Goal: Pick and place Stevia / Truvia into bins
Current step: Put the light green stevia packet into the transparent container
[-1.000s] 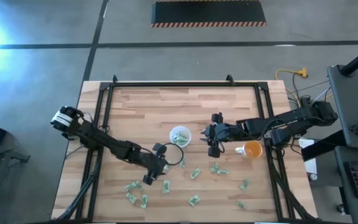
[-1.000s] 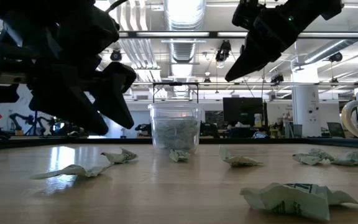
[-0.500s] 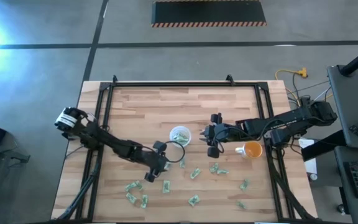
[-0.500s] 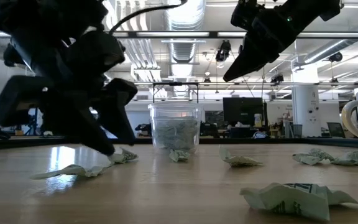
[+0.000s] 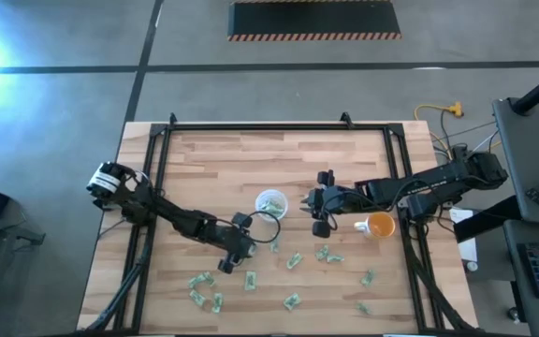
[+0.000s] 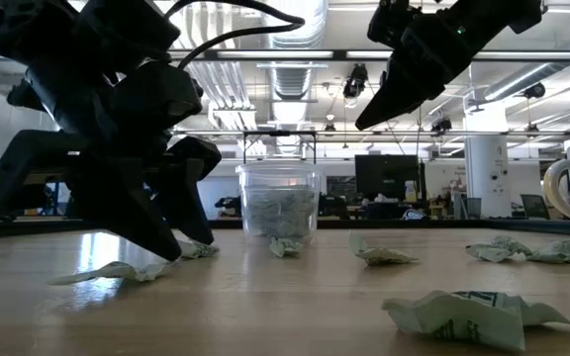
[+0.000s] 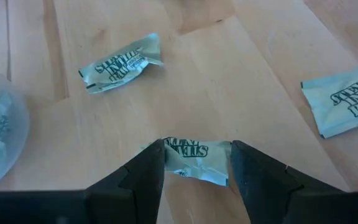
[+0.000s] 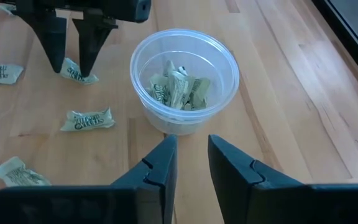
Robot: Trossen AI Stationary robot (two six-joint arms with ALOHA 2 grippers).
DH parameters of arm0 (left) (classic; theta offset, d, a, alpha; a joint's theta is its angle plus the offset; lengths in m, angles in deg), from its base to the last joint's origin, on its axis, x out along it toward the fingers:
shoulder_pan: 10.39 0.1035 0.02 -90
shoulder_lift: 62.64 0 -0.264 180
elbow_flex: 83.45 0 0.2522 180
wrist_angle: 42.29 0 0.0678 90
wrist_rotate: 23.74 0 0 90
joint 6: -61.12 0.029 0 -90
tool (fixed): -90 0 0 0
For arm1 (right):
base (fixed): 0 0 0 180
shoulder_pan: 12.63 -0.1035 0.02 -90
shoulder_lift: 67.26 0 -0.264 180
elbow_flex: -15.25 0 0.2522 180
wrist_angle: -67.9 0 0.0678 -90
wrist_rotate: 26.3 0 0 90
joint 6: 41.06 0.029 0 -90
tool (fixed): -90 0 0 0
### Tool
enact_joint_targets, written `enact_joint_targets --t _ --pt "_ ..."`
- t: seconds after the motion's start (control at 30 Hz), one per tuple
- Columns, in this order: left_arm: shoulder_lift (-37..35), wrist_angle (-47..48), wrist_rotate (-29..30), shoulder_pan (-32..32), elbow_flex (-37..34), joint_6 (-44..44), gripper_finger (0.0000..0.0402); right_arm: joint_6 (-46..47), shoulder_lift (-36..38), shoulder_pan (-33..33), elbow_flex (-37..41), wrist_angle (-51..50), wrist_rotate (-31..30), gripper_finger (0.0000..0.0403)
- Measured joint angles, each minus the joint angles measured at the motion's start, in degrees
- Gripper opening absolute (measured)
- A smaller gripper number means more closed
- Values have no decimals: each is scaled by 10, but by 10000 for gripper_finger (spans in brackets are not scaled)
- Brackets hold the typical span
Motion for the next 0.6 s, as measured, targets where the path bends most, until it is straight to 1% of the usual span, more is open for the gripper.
enact_joint_targets --t 0.27,0.47,0.6 --pt "1 0 -16 2 0 1 111 0 0 0 1 0 0 86" --pt "0 7 -14 2 2 2 70 0 0 0 1 0 0 78" --pt "-15 19 -16 2 2 2 48 0 0 0 1 0 0 75"
